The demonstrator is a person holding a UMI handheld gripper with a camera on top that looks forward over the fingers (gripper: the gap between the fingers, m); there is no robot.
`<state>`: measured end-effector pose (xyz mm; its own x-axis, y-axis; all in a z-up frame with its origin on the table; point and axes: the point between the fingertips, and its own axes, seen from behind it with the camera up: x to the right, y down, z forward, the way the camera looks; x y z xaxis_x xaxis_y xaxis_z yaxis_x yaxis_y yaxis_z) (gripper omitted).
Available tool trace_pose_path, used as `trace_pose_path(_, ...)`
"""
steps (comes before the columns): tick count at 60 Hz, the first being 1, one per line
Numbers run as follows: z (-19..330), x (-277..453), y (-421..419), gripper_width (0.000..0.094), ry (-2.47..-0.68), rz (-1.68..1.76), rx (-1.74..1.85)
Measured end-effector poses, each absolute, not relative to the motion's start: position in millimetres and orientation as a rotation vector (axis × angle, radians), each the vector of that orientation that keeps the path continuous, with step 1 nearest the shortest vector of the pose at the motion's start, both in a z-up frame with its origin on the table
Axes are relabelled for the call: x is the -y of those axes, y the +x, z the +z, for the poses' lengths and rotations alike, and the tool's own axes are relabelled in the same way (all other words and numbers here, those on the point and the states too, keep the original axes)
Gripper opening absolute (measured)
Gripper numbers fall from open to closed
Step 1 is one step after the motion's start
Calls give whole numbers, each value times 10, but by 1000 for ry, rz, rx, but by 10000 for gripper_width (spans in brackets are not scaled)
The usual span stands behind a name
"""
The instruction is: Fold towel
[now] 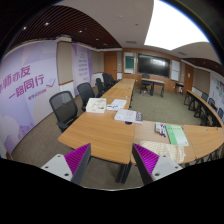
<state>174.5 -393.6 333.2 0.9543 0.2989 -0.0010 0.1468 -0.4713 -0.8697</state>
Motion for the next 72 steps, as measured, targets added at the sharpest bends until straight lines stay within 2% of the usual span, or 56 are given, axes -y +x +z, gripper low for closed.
trace_pose_path(11,3030,3872,1722,852,-2096,114,259)
trace_pose_path(17,2670,3902,1779,854,-2152,86,198)
trace_pose_path(27,1870,3847,2011,858,-2250,4,72)
trace_pose_path(35,1461,3470,2341,856,-2259,-79,42)
trace_pose_path(58,553,1647,3057,838,-2270,-195,153)
trace_pose_path(64,245,1449,3132,769,-2323,-189,187)
trace_pose_path(72,-29,1370,3157,519,-2379,-152,202)
